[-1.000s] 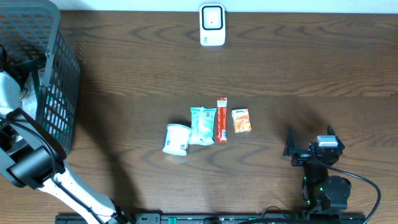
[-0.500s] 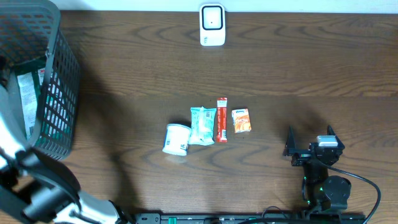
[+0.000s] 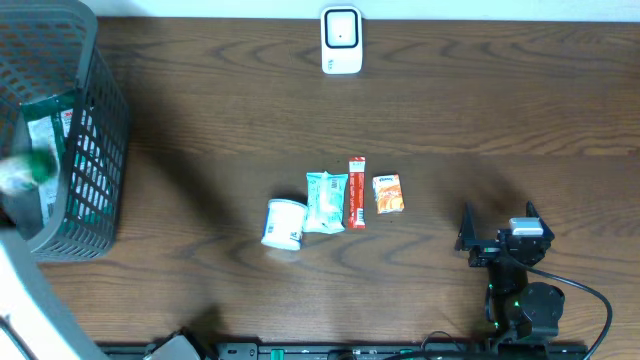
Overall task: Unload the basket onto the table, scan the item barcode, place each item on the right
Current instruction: 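Grasp the green-capped bottle with the left gripper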
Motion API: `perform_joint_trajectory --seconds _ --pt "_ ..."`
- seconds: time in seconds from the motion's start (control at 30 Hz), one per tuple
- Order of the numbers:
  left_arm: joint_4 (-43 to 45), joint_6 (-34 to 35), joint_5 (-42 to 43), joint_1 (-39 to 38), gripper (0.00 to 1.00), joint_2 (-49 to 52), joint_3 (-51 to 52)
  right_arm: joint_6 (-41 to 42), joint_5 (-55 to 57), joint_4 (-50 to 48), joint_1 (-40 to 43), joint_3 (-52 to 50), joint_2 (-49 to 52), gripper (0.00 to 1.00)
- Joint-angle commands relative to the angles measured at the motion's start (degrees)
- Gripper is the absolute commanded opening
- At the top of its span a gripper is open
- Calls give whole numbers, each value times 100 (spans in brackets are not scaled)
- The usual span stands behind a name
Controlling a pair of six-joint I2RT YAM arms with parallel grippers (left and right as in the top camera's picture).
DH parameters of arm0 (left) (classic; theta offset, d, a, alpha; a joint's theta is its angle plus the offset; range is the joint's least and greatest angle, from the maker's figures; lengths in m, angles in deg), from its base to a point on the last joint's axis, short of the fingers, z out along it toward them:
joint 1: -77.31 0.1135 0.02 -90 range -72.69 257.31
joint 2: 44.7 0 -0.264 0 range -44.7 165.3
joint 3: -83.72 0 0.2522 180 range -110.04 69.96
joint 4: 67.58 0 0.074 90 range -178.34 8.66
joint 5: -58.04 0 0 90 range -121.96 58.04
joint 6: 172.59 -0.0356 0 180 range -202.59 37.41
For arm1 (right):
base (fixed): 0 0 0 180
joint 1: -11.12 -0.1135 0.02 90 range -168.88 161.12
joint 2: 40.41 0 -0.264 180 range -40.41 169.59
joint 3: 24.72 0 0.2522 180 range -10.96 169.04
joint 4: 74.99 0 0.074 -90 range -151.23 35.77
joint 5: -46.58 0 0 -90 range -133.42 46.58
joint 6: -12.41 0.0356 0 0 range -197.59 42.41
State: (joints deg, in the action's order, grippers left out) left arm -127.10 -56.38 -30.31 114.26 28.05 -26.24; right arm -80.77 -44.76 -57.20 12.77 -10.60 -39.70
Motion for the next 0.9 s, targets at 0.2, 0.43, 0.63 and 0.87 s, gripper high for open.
perform_joint_trajectory --seconds 0.2,0.43,0.63,0.87 --pt "-527 -330 109 -7 71 28 -66 -28 -22 24 50 -7 -17 99" --pt "-481 -566 219 -7 83 1014 -122 -28 -24 24 50 -7 -17 99" --pt "330 -1165 219 2 98 1987 -136 -28 -22 24 50 -7 -17 99" --pt "667 -1663 -166 37 98 2763 -136 -28 -24 24 50 -7 -17 99"
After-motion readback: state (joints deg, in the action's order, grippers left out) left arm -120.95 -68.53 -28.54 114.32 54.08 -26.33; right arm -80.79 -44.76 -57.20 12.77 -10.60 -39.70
